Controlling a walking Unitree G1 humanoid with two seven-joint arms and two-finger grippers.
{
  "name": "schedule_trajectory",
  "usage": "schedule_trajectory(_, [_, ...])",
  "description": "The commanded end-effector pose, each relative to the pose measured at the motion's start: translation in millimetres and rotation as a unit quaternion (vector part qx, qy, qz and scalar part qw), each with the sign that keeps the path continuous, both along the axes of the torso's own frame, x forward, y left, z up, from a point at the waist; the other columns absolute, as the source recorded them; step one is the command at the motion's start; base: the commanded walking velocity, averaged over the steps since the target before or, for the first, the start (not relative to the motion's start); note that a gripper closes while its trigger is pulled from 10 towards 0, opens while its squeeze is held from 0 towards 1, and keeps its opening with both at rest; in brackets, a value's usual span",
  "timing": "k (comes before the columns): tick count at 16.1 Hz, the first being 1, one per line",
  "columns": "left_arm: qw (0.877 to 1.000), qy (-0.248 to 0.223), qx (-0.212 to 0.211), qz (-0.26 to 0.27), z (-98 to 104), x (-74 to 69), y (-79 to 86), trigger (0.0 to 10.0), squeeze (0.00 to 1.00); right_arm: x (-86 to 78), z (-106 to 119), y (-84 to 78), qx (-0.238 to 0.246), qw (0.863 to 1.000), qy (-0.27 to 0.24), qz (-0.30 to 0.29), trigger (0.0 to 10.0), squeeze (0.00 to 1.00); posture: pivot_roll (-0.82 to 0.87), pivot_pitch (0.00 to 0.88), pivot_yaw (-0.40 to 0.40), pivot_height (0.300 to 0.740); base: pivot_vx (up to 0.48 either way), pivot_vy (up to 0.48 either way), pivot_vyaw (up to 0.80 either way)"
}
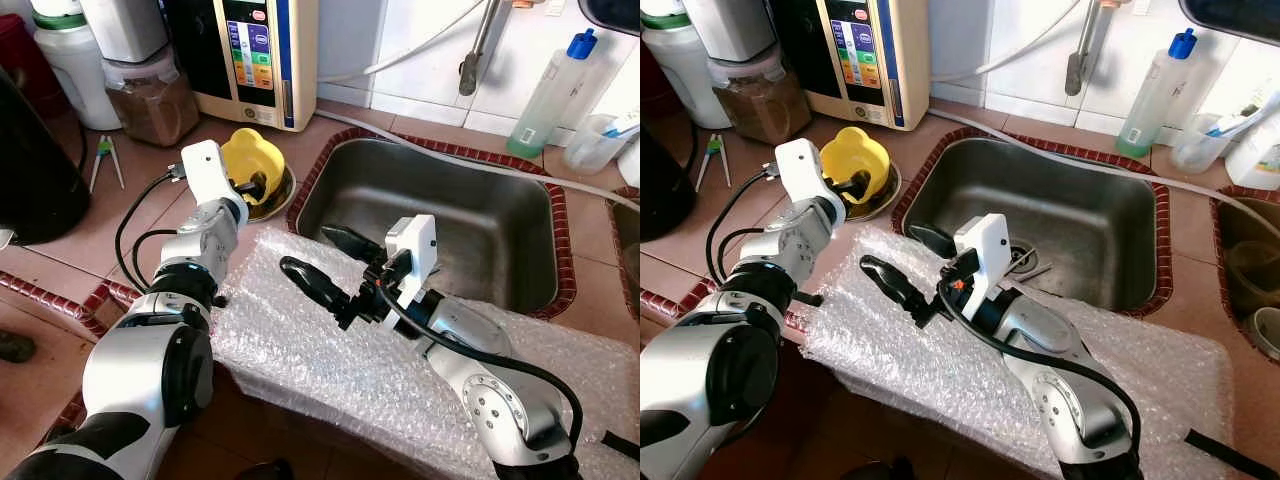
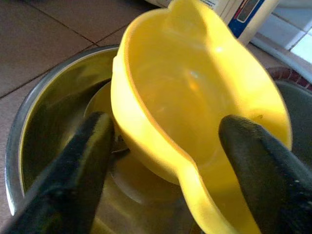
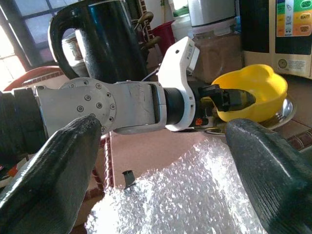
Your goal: Kitchen organization
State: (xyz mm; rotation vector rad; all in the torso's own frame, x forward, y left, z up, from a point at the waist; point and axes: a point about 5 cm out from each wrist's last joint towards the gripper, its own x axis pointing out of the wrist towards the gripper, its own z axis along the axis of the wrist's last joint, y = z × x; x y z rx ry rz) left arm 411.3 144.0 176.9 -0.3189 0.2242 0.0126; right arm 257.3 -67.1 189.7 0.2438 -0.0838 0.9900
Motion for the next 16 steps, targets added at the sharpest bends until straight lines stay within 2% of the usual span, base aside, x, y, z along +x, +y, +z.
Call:
schedule_trajectory(1, [1.000,0.010,-0.006,0.000,-2,-0.4,0.5,0.0,0.00,-1.8,2,1.0,0.001,1.000,-0.003,0.006,10.0,0.00,-0.06,0.100,0.059,0.740,0.000,0.000,0.00])
schedule_trajectory(7, [1.000,0.015,-0.017,0.009,-8,-2.7,10.0,0.0,0.00,0.0,2,0.4,0.002,1.000,0.000,0.006,10.0,0.00,-0.05,0.099,0.056,0.740,0.000,0.000,0.00])
schedule_trajectory(16, [1.000,-0.016,-0.018,0.010,-1,-1.4,14.7,0.0,0.00,4.1,1,-1.7,0.002,1.000,-0.001,-0.008,10.0,0.00,-0.06,0.092,0.055,0.740,0.000,0.000,0.00])
